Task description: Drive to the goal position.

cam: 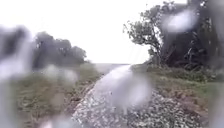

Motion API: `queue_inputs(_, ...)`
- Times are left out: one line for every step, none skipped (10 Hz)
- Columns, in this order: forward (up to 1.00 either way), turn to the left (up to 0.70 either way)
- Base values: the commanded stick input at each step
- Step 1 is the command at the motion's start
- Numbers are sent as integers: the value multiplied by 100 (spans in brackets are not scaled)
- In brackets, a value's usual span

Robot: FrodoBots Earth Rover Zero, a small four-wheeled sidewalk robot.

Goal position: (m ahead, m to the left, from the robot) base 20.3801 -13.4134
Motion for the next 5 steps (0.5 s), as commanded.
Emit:
queue_inputs(85, 0)
queue_inputs(85, 0)
queue_inputs(85, 0)
queue_inputs(85, 0)
queue_inputs(85, 0)
